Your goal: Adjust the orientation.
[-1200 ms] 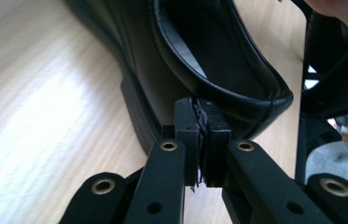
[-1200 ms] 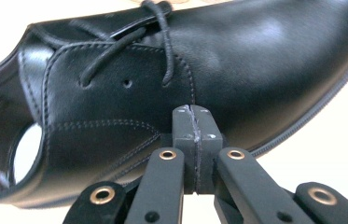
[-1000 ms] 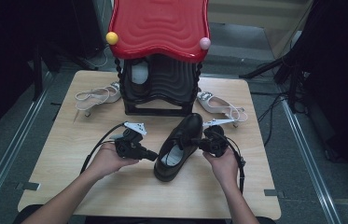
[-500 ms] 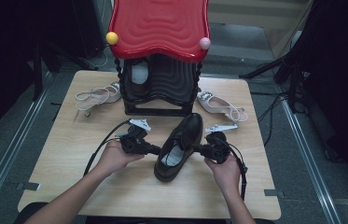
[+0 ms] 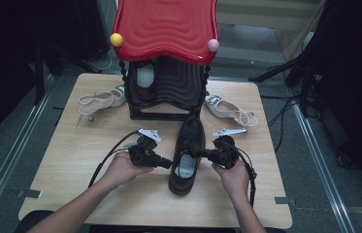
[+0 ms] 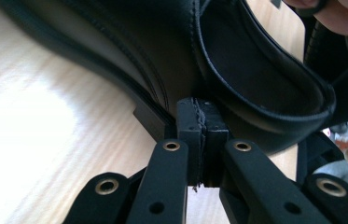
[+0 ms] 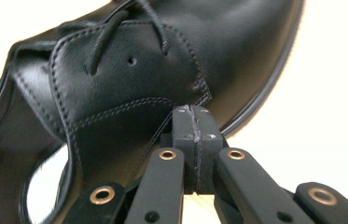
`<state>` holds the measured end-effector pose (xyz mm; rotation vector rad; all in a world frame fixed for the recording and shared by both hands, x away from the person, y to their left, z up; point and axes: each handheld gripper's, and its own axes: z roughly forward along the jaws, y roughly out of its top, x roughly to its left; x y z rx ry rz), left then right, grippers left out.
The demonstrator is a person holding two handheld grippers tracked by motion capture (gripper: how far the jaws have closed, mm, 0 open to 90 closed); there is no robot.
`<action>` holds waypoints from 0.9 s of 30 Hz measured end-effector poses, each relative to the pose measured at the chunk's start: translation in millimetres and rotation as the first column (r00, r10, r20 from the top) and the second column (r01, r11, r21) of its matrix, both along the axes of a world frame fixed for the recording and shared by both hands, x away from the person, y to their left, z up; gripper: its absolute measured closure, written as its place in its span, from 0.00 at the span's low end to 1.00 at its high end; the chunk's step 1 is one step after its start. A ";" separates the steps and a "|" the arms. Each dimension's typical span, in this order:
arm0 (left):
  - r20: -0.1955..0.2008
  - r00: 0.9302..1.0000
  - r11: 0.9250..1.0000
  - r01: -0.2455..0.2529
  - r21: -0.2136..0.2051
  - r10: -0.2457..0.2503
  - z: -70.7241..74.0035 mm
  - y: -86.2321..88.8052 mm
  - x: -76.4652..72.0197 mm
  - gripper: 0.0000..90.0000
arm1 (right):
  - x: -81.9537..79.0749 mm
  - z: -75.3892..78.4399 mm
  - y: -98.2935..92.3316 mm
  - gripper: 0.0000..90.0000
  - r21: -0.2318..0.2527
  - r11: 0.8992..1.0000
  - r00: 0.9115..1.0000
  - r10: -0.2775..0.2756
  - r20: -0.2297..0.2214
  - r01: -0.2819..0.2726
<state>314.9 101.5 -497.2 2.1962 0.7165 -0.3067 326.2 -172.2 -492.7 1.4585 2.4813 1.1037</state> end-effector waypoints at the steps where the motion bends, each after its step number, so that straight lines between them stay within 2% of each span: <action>1: 0.001 1.000 1.000 0.004 0.000 -0.004 -0.1 -1.6 -1.1 0.99 | 0.2 0.1 0.0 1.00 0.001 1.000 1.000 -0.003 -0.001 0.003; 11: -0.001 1.000 1.000 -0.003 -0.019 0.003 -2.2 -12.7 -4.9 0.98 | 6.0 0.2 -1.7 1.00 -0.010 1.000 1.000 -0.016 0.011 0.016; 18: -0.004 1.000 1.000 -0.012 -0.024 0.012 -0.9 -8.6 -2.0 0.95 | 8.7 0.9 -2.5 1.00 -0.012 1.000 1.000 -0.017 0.009 0.017; 19: -0.011 1.000 0.999 -0.016 -0.029 0.016 0.1 -6.7 -0.7 0.93 | 8.7 1.4 -3.3 1.00 -0.008 1.000 1.000 -0.016 0.010 0.016; 21: 0.007 0.999 0.999 -0.032 -0.020 0.032 2.8 -1.9 0.4 0.91 | 8.1 3.6 -5.1 1.00 0.008 1.000 1.000 -0.021 0.009 0.021; 24: -0.006 0.999 0.998 -0.045 -0.039 0.045 6.4 5.7 3.3 0.85 | 5.7 7.9 -7.8 0.97 0.025 1.000 1.000 -0.018 0.014 0.018; 27: 0.016 0.998 0.998 -0.056 -0.016 0.056 10.5 10.6 4.9 0.76 | 1.7 11.7 -9.1 0.92 0.036 0.999 1.000 -0.013 0.018 0.012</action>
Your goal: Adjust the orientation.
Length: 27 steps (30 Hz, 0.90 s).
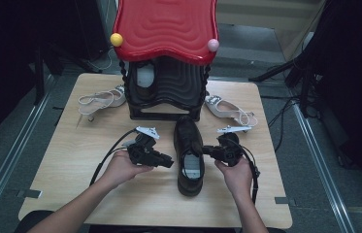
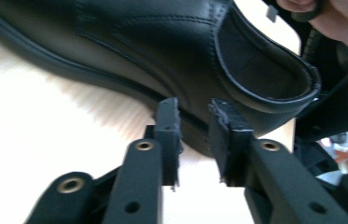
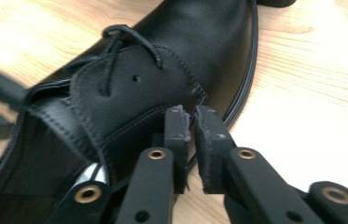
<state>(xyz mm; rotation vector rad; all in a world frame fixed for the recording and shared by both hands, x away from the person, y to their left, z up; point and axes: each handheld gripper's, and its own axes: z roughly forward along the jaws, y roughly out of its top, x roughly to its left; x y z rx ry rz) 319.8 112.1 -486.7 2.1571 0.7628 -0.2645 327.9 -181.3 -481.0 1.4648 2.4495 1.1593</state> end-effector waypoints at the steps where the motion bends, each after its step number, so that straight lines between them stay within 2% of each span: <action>1: 0.007 1.000 1.000 -0.002 0.005 0.001 1.3 1.5 0.4 0.74 | -1.2 1.4 -0.5 0.90 0.003 1.000 1.000 0.004 -0.001 -0.004; 6: 0.011 1.000 1.000 -0.011 0.004 0.011 8.0 9.5 2.5 0.63 | -5.8 9.2 -2.5 0.82 0.043 0.999 1.000 0.009 -0.006 -0.008; 12: 0.012 1.000 1.000 -0.027 -0.005 0.027 13.5 17.9 5.4 0.59 | -12.6 21.6 -0.4 0.78 0.048 0.999 1.000 0.012 0.005 -0.012; 17: 0.016 0.999 0.999 -0.032 -0.006 0.032 16.9 21.5 6.7 0.59 | -19.4 32.0 4.8 0.75 0.051 0.999 1.000 0.003 -0.008 -0.003; 19: 0.012 1.000 1.000 -0.027 -0.013 0.027 19.3 23.1 7.1 0.62 | -21.3 33.6 8.1 0.74 0.053 0.999 1.000 0.010 -0.024 -0.009; 21: 0.015 1.000 0.999 -0.020 -0.034 0.020 22.6 25.0 6.5 0.75 | -23.6 35.3 12.2 0.74 0.053 0.998 0.999 0.019 -0.036 -0.017; 23: 0.050 0.999 0.999 -0.017 -0.028 0.019 26.3 26.7 6.9 0.86 | -26.0 37.0 16.9 0.74 0.048 0.998 0.999 0.032 -0.040 -0.030; 27: 0.069 0.997 0.999 -0.032 -0.034 0.035 33.8 30.8 12.1 0.95 | -30.9 39.6 25.1 0.74 0.037 0.998 0.997 0.050 -0.054 -0.048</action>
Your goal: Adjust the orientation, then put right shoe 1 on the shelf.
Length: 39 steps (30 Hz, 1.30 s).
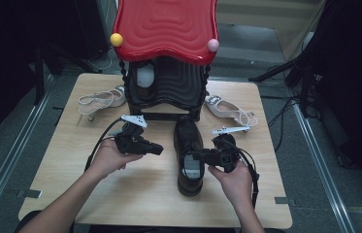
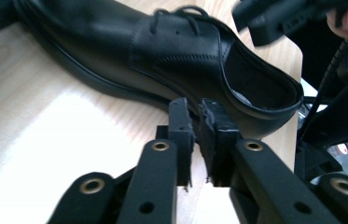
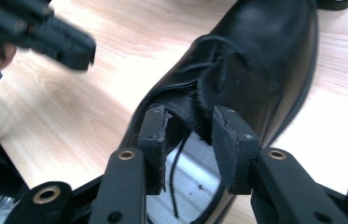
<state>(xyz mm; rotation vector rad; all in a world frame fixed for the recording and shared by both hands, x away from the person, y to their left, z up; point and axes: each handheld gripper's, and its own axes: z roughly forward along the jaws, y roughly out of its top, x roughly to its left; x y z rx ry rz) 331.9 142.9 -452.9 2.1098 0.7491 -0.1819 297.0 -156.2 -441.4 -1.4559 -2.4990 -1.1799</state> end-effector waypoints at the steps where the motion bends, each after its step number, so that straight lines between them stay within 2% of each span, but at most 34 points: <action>1: -0.001 1.000 1.000 0.000 -0.005 0.000 2.2 0.9 1.0 0.96 | -1.0 0.5 1.5 0.74 -0.001 1.000 1.000 0.000 -0.003 0.000; 5: 0.011 1.000 1.000 -0.012 -0.020 0.012 11.7 6.3 6.8 0.96 | -3.8 2.5 6.7 0.73 0.000 1.000 1.000 0.011 -0.013 -0.011; 9: 0.030 0.999 1.000 -0.017 0.002 0.017 21.5 7.7 12.2 0.96 | -4.6 4.1 15.0 0.71 -0.004 1.000 0.999 0.022 -0.025 -0.022; 13: 0.030 0.999 1.000 -0.023 -0.009 0.023 33.7 10.6 19.4 0.96 | -5.2 4.0 26.0 0.70 -0.022 0.999 0.998 0.041 -0.037 -0.041; 17: 0.048 0.998 1.000 -0.028 -0.002 0.028 46.7 12.2 24.6 0.97 | -4.3 0.3 35.4 0.68 -0.038 0.997 0.996 0.059 -0.059 -0.062; 21: 0.061 0.998 0.999 -0.033 -0.013 0.033 59.6 14.2 29.8 0.97 | -3.9 -3.8 42.2 0.67 -0.054 0.996 0.994 0.072 -0.079 -0.076; 30: 0.083 0.995 0.999 -0.050 -0.013 0.051 85.6 18.2 41.4 0.96 | 0.5 -16.2 50.6 0.64 -0.092 0.993 0.992 0.060 -0.109 -0.070; 32: 0.091 0.995 0.999 -0.048 0.003 0.048 91.7 17.8 43.5 0.97 | 1.1 -19.6 52.5 0.63 -0.100 0.993 0.991 0.056 -0.118 -0.067; 35: 0.104 0.994 0.999 -0.047 0.006 0.047 101.0 17.5 46.6 0.97 | 2.5 -24.1 55.0 0.63 -0.108 0.992 0.991 0.049 -0.128 -0.063; 39: 0.108 0.993 0.999 -0.054 -0.007 0.054 113.4 19.3 54.3 0.97 | 3.8 -29.3 60.3 0.62 -0.129 0.990 0.990 0.042 -0.136 -0.060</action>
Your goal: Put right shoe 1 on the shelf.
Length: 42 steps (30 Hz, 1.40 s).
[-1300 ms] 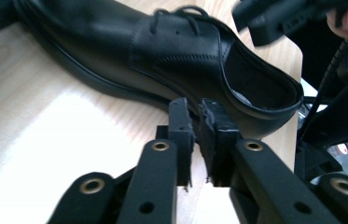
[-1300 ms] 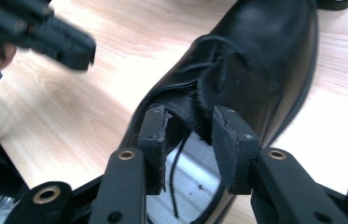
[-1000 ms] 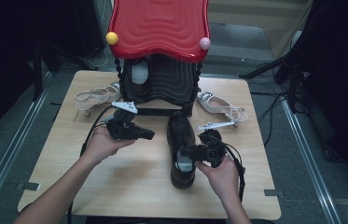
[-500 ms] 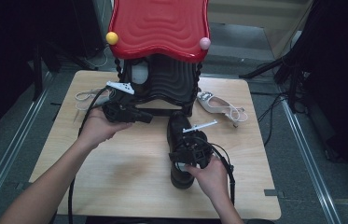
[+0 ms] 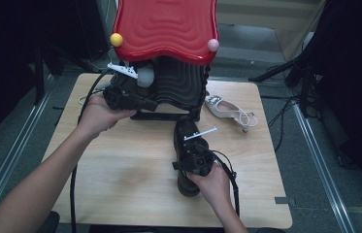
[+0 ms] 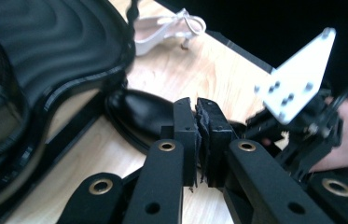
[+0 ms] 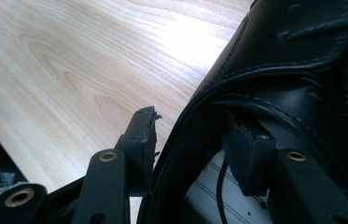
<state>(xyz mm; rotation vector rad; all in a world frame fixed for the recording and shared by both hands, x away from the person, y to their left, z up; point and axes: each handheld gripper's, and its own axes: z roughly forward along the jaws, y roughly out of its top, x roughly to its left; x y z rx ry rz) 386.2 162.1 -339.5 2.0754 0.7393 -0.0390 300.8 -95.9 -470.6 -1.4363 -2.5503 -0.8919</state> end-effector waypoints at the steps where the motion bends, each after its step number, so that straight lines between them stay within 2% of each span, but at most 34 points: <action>1: 0.005 1.000 1.000 -0.006 0.001 0.006 3.1 0.4 1.6 0.97 | 0.5 -1.5 1.5 0.62 0.000 1.000 1.000 0.002 0.000 -0.002; 6: 0.017 1.000 1.000 -0.017 0.002 0.017 17.8 3.0 9.5 0.97 | 2.0 -8.5 9.4 0.64 -0.024 1.000 1.000 0.001 -0.013 -0.001; 14: 0.046 0.998 0.999 -0.038 0.003 0.038 43.2 6.8 19.1 0.97 | -1.3 -11.7 15.0 0.64 -0.079 0.997 1.000 -0.017 0.008 0.017; 21: 0.078 0.995 0.998 -0.057 0.009 0.056 67.5 6.5 28.3 0.97 | -0.5 -12.2 14.7 0.69 -0.081 0.996 1.000 -0.023 0.004 0.024; 26: 0.107 0.991 0.996 -0.087 0.011 0.085 86.9 6.7 36.9 0.97 | 0.1 -12.1 14.0 0.70 -0.080 0.997 1.000 -0.025 -0.001 0.025; 29: 0.128 0.988 0.996 -0.090 0.022 0.086 99.3 4.7 42.3 0.97 | 1.0 -11.7 13.1 0.72 -0.089 0.996 1.000 -0.014 -0.003 0.013; 32: 0.134 0.987 0.996 -0.090 0.015 0.087 109.3 3.0 47.7 0.97 | 1.3 -11.8 12.0 0.73 -0.087 0.996 1.000 -0.011 -0.003 0.011; 35: 0.133 0.986 0.993 -0.108 0.042 0.102 112.4 0.8 55.8 0.97 | 1.0 -11.5 12.0 0.74 -0.086 0.996 1.000 -0.017 -0.005 0.017; 42: 0.114 0.979 0.984 -0.174 0.025 0.170 109.2 1.4 75.6 0.97 | 0.2 -9.9 9.2 0.80 -0.090 0.996 1.000 -0.027 -0.005 0.026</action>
